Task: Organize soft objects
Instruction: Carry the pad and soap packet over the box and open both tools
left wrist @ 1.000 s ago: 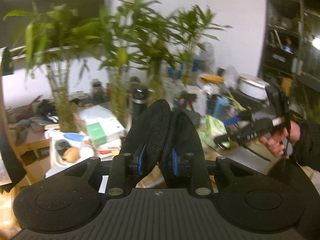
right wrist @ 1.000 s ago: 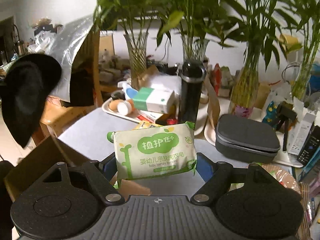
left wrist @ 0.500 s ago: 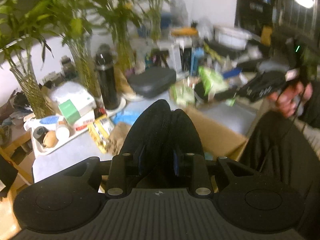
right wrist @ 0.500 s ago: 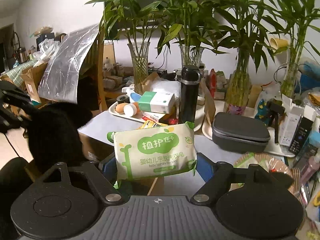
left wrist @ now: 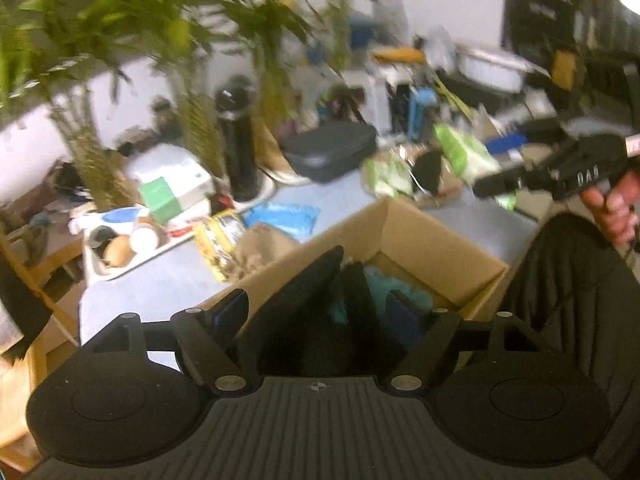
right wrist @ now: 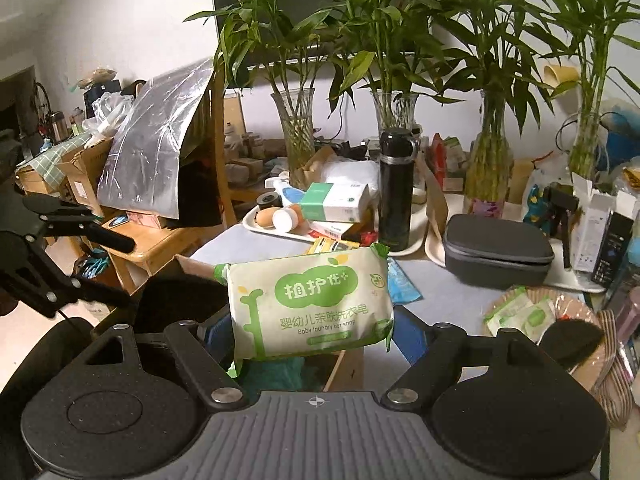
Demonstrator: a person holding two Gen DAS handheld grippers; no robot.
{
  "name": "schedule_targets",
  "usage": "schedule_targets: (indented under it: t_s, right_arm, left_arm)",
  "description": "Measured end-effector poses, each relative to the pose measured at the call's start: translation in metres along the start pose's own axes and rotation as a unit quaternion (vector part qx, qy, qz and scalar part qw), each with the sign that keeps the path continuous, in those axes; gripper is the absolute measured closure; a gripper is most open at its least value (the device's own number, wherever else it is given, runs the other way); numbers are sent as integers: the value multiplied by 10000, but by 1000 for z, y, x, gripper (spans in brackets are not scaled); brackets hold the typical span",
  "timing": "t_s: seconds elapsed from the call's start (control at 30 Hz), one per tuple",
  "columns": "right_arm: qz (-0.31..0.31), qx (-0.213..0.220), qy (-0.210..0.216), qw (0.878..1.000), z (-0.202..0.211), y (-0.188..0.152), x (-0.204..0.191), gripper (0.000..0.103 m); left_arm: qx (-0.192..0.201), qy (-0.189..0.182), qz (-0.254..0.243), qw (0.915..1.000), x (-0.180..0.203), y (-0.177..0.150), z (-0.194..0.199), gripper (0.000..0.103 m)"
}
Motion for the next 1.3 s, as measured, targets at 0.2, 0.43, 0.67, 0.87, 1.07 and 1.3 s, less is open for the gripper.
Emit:
schedule_targets:
  t_s: [0.2, 0.43, 0.67, 0.87, 1.07, 1.3]
  right_arm:
    - [17, -67, 25, 10000, 5, -10, -13, 21]
    - [84, -254, 49, 9996, 2, -19, -30, 21]
    - [280, -403, 109, 9987, -5, -15, -44, 21]
    - [432, -414, 132, 9981, -13, -3, -51, 21]
    - [623, -423, 123, 9971, -26, 8, -58, 10]
    - [595, -648, 12, 9961, -36, -3, -66, 0]
  left_arm:
    - [313, 322, -54, 9990, 7, -18, 25, 28]
    - [552, 736, 135, 9957, 4, -45, 43, 28]
    - [759, 661, 506, 9936, -6, -57, 50, 28]
    - [806, 607, 735, 9922, -14, -64, 54, 28]
    - [755, 574, 821, 9921, -17, -70, 55, 28]
    - [688, 643, 936, 9911, -20, -72, 51, 28]
Point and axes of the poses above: each gripper's, at about its wrist camera, not at the fingertips, and z roughly against the way its jaws point, x to its right, y to its top, the point moved 4 cm from there along -z, roughly the way its jaws point, and after that the axes turned 6 degrees about z, right-handed, at the moved point
